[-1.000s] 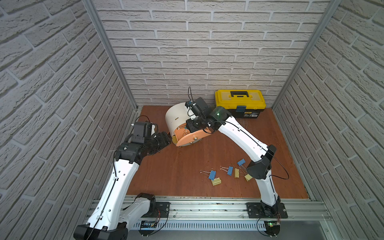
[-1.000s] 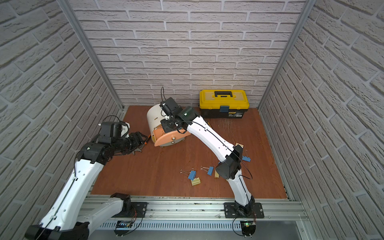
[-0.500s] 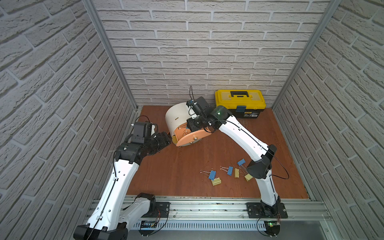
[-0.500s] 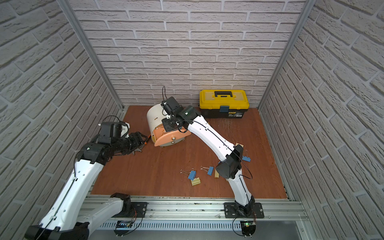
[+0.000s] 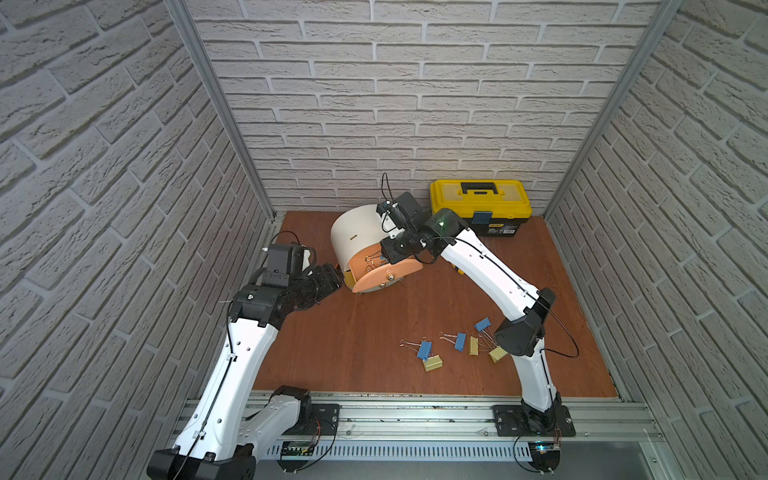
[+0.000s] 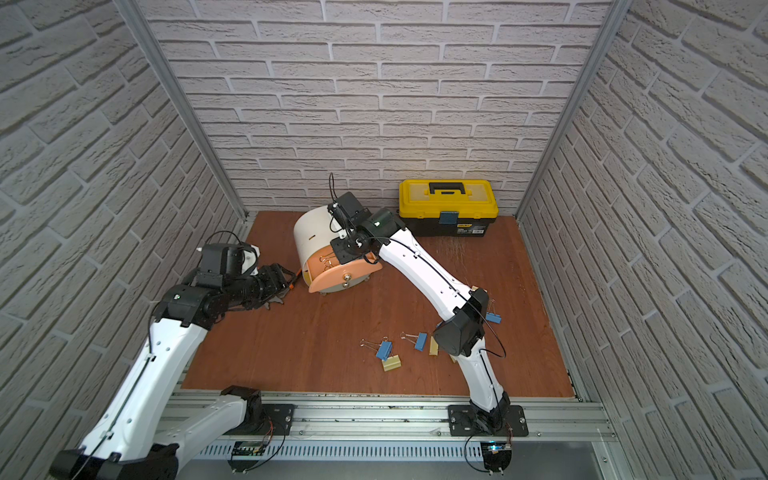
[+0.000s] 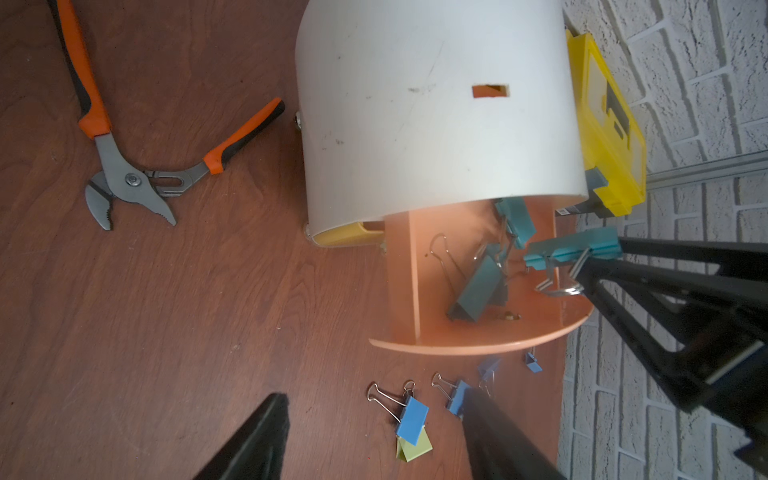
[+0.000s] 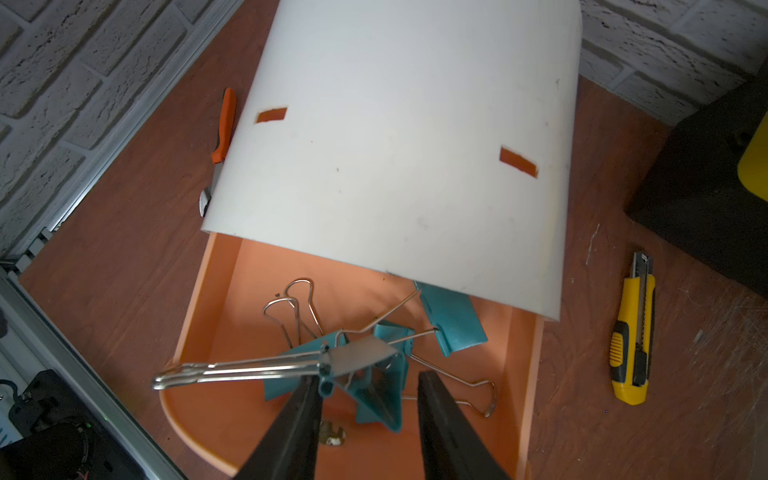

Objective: Put the binder clips in the drawer according to color
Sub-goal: Place the binder clip in the drawer.

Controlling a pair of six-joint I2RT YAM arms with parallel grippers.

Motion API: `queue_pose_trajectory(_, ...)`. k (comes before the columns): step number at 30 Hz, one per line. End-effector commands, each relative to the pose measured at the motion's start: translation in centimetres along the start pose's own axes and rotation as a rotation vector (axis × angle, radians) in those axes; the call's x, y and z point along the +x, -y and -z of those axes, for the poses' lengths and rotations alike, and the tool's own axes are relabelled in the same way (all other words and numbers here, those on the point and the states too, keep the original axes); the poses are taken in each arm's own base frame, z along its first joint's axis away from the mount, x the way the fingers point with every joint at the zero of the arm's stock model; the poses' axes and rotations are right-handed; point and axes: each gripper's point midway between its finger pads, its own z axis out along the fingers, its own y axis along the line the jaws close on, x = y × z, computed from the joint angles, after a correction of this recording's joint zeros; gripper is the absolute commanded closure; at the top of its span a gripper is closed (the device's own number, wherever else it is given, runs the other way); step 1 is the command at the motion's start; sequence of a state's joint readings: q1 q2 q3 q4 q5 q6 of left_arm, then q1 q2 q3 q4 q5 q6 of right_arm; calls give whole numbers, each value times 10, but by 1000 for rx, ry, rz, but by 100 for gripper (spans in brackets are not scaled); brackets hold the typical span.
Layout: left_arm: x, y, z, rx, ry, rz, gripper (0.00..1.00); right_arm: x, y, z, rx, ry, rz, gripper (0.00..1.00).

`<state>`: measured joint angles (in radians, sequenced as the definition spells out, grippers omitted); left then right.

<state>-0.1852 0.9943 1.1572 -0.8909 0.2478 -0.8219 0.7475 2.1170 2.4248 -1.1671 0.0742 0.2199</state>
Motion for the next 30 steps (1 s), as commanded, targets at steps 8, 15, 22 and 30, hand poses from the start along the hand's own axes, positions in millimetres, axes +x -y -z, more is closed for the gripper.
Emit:
queue_pose_trajectory(8, -3, 3, 3, 13, 12, -15, 29, -21, -3, 34, -126, 86, -80, 67)
queue_pose_trajectory(15, -2, 3, 5, 15, 14, -16, 29, -29, -2, 41, -240, 89, -201, 91)
queue_pose_trajectory(22, -3, 3, 4, 16, 14, -18, 29, -29, 2, 51, -224, 101, -204, 94)
queue_pose_trajectory(30, -3, 5, 3, 23, 10, -19, 29, -20, 7, 64, -214, 116, -208, 97)
